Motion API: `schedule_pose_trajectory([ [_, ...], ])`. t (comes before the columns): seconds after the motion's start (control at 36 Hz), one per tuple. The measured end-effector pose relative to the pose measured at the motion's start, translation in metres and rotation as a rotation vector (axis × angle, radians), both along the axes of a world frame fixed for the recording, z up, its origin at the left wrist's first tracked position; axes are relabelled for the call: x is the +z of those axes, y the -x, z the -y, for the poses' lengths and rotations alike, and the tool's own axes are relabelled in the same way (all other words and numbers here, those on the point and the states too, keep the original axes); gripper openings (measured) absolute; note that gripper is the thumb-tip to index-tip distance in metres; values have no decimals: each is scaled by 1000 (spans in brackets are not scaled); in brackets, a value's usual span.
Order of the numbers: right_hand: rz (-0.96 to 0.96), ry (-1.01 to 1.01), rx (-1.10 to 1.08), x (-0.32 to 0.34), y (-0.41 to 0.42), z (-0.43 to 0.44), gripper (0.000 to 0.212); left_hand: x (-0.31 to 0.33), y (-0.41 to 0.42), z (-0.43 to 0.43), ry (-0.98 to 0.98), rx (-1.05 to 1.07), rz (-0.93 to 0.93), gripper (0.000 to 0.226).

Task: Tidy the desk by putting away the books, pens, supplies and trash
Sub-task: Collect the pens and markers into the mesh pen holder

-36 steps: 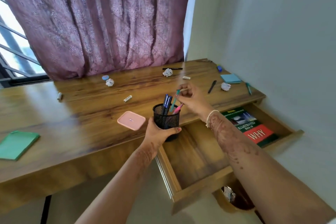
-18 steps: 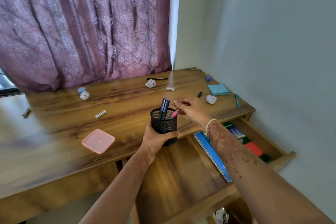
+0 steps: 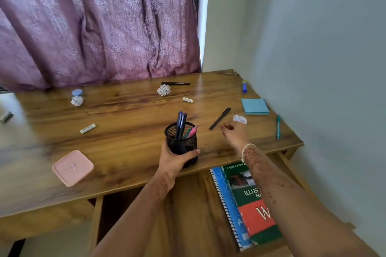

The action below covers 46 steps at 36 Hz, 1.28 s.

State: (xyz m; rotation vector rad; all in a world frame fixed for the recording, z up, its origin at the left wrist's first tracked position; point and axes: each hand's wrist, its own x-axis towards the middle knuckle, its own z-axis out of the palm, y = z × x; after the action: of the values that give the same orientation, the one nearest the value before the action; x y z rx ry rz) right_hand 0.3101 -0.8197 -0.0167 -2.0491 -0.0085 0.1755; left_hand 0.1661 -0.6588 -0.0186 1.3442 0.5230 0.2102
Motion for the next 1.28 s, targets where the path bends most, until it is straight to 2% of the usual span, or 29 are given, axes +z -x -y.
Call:
schedule_pose_trajectory([
  [0.11, 103, 238, 118, -2, -13, -4, 31, -4, -11, 3, -45, 33, -1, 97],
  [0.22, 178, 415, 277, -10, -30, -13, 45, -4, -22, 1, -82, 38, 8, 92],
  [0.39, 207, 769, 320, -14, -49, -34, 41, -14, -35, -4, -178, -22, 2, 82],
  [0.53, 230, 876, 274, -7, -59, -44, 24, -14, -46, -9, -234, -65, -18, 85],
  [0.67, 132, 948, 288, 7, -68, -48, 28, -15, -48, -13, -217, -81, -18, 85],
  [0.72, 108, 893, 259, 10, -69, -47, 30, -18, -48, -16, -210, -89, -10, 84],
  [0.81, 22, 698, 187, 15, -69, -45, 31, -19, -49, -19, -199, -100, -2, 84],
  [0.86, -79, 417, 108, 19, -68, -47, 36, -19, -49, -19, -189, -108, 9, 85],
  [0.94, -227, -188, -29, 31, -65, -52, 43, -20, -50, -21, -168, -118, 16, 86],
  [1.03, -166, -471, -60, 51, -59, -53, 32, -22, -50, -23, -160, -117, 9, 91],
  [1.11, -113, -595, 35, 74, -46, -52, 17, -23, -51, -23, -157, -113, 0, 95],
  [1.17, -95, -605, 141, 83, -36, -53, 15, -24, -53, -23, -160, -109, -5, 97],
  [1.28, -7, -383, 340, 89, -21, -59, 35, -23, -53, -23, -155, -105, -4, 96],
])
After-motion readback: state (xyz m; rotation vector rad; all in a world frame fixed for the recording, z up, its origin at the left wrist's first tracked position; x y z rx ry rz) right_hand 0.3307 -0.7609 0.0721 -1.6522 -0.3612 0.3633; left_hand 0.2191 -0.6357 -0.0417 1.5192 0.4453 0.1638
